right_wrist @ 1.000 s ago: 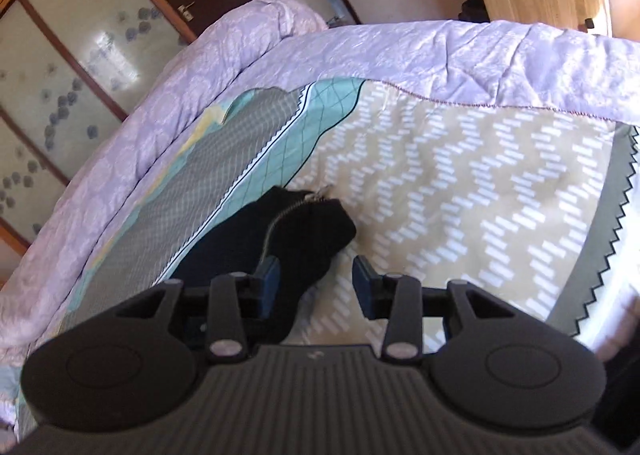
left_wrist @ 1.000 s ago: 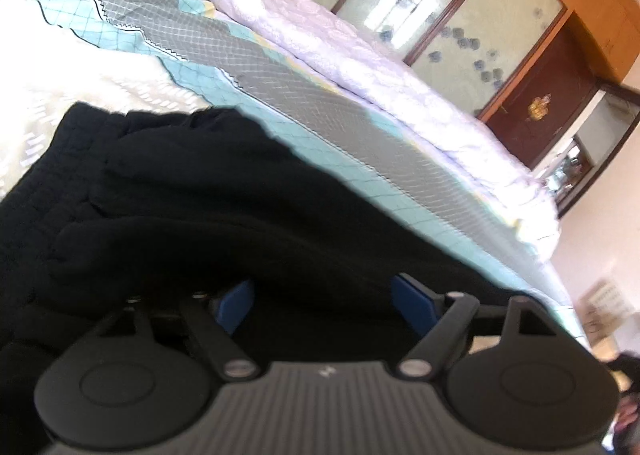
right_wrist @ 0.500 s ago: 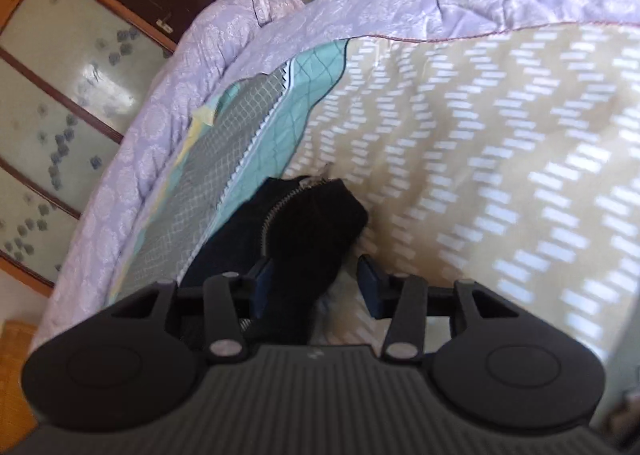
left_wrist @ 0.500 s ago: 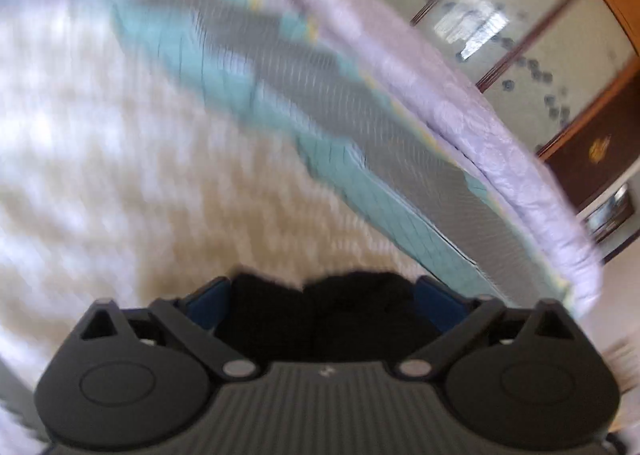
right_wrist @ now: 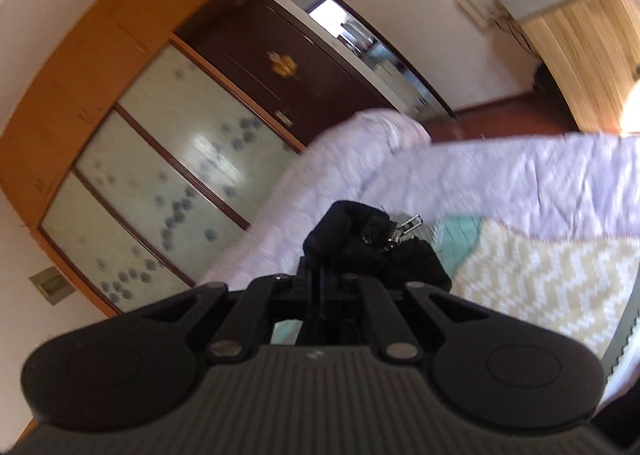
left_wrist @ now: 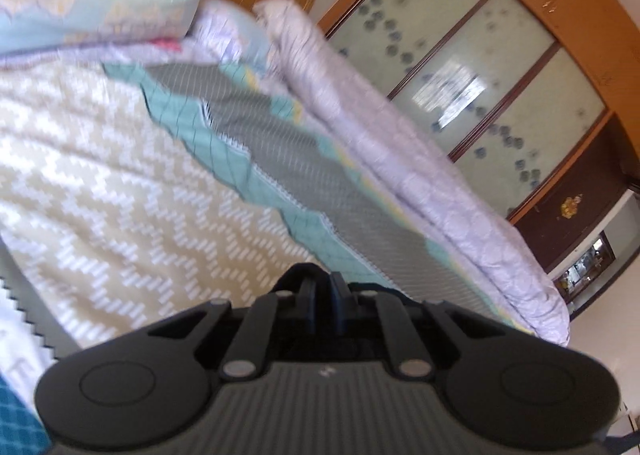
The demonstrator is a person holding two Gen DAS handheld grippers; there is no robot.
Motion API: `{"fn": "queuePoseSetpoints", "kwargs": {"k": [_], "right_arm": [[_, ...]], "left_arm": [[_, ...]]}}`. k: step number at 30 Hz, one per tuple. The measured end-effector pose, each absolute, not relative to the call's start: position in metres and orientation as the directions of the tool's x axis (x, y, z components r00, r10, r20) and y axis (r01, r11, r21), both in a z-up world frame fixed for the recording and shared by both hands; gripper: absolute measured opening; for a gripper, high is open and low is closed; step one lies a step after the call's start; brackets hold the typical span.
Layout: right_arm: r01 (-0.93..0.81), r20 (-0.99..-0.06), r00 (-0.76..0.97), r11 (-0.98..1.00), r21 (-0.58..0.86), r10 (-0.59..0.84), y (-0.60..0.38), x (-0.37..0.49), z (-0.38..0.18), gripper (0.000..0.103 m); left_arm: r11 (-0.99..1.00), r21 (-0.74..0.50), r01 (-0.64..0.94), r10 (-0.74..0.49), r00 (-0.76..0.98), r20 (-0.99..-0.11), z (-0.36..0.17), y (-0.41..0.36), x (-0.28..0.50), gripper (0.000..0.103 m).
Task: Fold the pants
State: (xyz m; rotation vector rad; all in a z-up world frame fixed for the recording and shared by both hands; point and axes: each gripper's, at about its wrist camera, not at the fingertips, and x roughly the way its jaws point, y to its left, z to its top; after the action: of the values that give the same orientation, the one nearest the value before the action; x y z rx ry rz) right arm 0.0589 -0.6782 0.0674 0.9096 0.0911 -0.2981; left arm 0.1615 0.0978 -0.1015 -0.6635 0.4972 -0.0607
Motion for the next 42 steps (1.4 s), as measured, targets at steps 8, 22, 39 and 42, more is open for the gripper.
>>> {"fn": "queuePoseSetpoints", "kwargs": {"k": [8, 22, 39, 42], "right_arm": [[0.399, -0.345, 0.916, 0.527, 0.750, -0.203, -0.698, 0.123, 0.046, 0.006], [0.596, -0.588, 0.785, 0.499, 0.630, -0.196, -0.717, 0.191, -0.085, 0.044], [0.751, -0.645, 0.645, 0.494, 0.438, -0.409, -0.700, 0.166, -0.103, 0.040], [0.765, -0.678, 0.630, 0.453, 0.458, -0.378, -0.710, 0.126, -0.104, 0.056]], "left_arm": [[0.770, -0.629, -0.102, -0.198, 0.900, -0.388, -0.088, 0.104, 0.179, 0.008], [0.699, -0.619, -0.359, -0.053, 0.837, -0.545, -0.167, 0.110, 0.230, 0.011], [0.753, -0.584, -0.304, -0.102, 0.822, -0.560, -0.158, 0.097, 0.223, 0.016], [0.766, -0.569, -0.301, -0.105, 0.813, -0.572, -0.158, 0.097, 0.223, 0.016]]}}
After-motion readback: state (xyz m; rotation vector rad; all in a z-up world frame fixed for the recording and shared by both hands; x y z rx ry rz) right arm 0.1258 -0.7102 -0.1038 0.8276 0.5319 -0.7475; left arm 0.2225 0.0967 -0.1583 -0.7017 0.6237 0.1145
